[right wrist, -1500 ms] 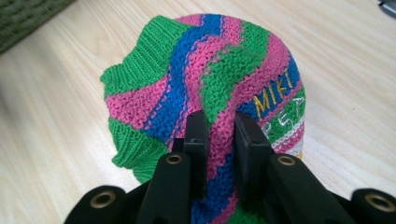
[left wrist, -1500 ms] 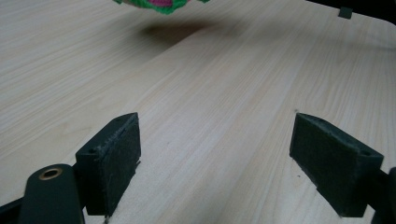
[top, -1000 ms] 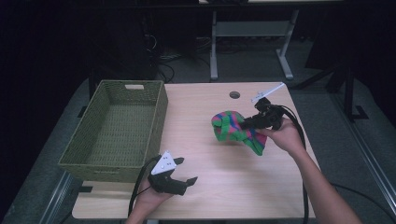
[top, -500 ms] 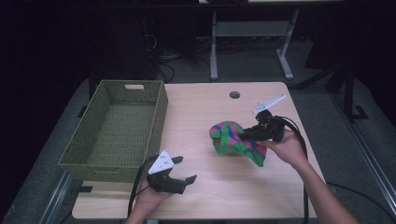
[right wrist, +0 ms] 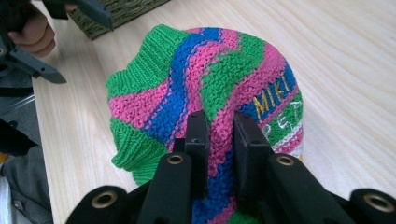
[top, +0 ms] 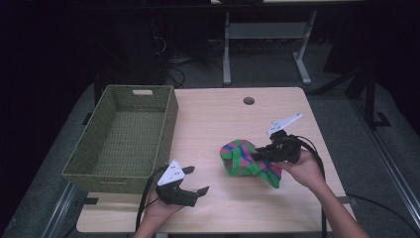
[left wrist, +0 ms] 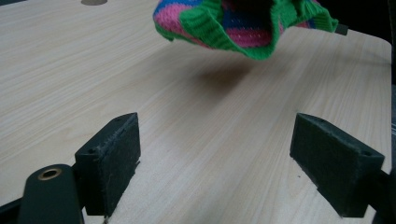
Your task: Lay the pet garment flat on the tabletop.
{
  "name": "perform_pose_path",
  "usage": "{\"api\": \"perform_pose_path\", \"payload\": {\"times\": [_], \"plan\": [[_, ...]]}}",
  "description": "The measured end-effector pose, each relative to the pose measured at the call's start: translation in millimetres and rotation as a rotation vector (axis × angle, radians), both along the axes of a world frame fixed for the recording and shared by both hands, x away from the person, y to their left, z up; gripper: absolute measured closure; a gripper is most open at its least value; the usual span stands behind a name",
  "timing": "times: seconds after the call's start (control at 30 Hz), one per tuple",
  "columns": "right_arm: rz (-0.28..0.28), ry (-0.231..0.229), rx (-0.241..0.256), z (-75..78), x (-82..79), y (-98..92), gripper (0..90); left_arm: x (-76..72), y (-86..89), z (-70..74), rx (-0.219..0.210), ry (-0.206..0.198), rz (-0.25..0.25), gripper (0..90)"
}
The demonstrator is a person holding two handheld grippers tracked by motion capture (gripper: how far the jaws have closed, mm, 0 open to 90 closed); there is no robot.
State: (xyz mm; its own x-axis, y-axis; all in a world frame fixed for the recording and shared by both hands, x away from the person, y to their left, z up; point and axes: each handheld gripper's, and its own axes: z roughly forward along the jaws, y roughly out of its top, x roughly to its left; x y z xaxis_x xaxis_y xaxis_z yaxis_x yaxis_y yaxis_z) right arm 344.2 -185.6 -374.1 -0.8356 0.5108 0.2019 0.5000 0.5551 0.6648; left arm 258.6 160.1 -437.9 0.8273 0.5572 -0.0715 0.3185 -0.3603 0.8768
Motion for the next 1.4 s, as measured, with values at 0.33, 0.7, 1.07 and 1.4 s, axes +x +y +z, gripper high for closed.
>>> {"api": "perform_pose_path", "payload": {"times": [0.33,0.7,1.07,1.4], "plan": [[0.02,-0.004,-0.022,-13.6,-10.2,7.6,77.4,-1.8,-3.4,-0.7,0.018,0.003,-0.013,15.1],[0.037,0.039,-0.052,-35.6,-16.9,15.3,77.3,-1.3,-1.7,-0.9,0.006,0.006,-0.005,15.1],[0.054,0.069,-0.075,-58.0,-19.7,28.9,76.6,-0.8,-1.6,-0.6,0.002,0.006,-0.003,15.1],[0.081,0.057,-0.121,-69.7,-21.7,35.0,68.8,-0.9,0.6,0.0,-0.001,0.005,0.003,15.1]]}}
